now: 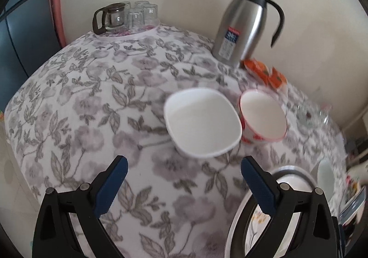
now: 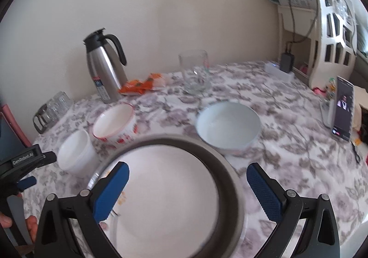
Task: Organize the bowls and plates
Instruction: 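Move both open tools to the red-rimmed strawberry bowl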
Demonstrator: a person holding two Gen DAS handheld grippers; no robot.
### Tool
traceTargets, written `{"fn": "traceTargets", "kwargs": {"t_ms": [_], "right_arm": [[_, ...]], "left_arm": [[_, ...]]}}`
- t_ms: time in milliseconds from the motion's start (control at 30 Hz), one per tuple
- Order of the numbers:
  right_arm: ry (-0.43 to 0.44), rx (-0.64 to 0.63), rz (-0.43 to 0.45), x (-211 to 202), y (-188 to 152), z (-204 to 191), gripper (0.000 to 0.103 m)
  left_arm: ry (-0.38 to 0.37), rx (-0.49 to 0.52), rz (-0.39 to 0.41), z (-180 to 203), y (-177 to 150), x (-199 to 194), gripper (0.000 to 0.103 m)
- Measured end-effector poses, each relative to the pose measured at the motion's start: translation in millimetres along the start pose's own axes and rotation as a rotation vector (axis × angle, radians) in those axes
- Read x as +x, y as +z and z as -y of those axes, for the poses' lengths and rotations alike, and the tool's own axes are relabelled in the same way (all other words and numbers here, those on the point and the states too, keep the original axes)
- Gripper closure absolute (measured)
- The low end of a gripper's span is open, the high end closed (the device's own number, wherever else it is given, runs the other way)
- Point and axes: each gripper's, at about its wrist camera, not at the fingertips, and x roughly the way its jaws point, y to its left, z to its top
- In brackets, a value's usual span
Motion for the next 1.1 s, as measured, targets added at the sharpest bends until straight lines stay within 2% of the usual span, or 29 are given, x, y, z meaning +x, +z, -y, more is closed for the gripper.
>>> {"fn": "traceTargets", "kwargs": {"t_ms": [333,500,733,867,1000,1100], "right_arm": [[0.053,-0.026,0.019,20.3,30.2,-39.8,0.000],[0.068,-0.029,0.005,35.0,44.1,-54.2,0.000],[0.071,-0.010,-0.018,52.9,59.8,-63.6,0.000],[0.097,0.018,-0.024,66.3,68.0,-66.2,0.000],[0.114,0.045,-0.051,82.0,70.9,-67.7,0.000],[0.130,0.047,-0.071,94.2,70.9,-71.8,0.000]], "left_arm": [[-0.046,-0.015,0.045,-7.5,37.8,1.7,0.004],[-0.080,-0.009,0.006,-1.4,52.4,13.9,0.004],[-0.068,0.031,-0.013,12.6,71.5,24.9,0.004],[-0.123,0.045,-0.033,21.7,78.3,35.8,0.004],[-0.115,0.067,-0.050,28.7,81.9,48.0,0.004],[-0.139,0.091,-0.037,36.6,85.7,51.0,0.004]]}}
